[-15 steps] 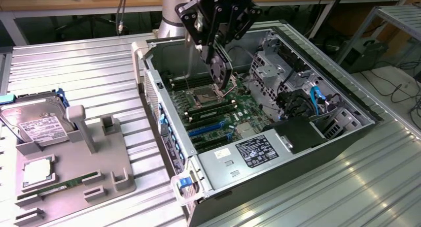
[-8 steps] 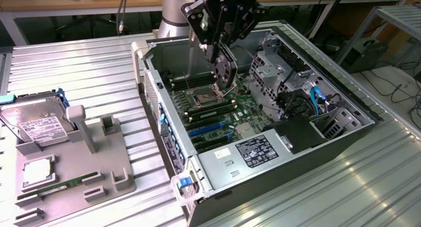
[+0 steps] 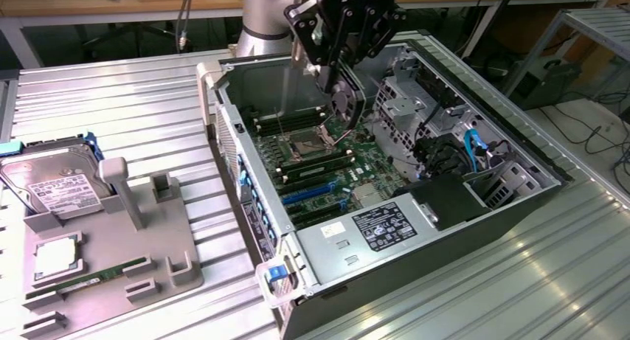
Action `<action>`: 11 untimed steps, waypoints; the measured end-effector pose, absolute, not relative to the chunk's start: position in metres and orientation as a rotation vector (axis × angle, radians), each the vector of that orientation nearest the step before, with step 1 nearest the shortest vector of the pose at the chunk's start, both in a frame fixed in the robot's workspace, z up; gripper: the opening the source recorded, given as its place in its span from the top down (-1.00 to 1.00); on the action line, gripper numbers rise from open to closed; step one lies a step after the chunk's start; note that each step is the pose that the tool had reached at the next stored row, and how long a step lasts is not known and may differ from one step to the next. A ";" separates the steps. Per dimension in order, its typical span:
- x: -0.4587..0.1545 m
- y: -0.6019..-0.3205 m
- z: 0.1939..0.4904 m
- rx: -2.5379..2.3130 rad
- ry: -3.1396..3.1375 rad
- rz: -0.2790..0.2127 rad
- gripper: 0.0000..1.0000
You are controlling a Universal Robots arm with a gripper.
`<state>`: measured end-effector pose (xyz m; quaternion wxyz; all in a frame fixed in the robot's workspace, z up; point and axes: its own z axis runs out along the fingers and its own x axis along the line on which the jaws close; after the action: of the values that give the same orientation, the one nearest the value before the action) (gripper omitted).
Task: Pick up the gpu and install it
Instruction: 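Pick up the gpu and move the gpu toward the slot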
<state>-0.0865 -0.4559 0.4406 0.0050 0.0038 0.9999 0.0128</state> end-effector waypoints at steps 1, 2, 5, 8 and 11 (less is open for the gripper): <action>-0.085 -0.456 0.441 0.012 3.131 0.040 0.46; -0.083 -0.456 0.441 0.012 3.131 0.040 0.46; -0.080 -0.456 0.441 0.012 3.131 0.040 0.46; -0.076 -0.456 0.440 0.012 3.131 0.040 0.46; -0.072 -0.456 0.440 0.012 3.131 0.040 0.46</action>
<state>-0.0720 -0.4559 0.4404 0.0050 0.0038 0.9999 0.0128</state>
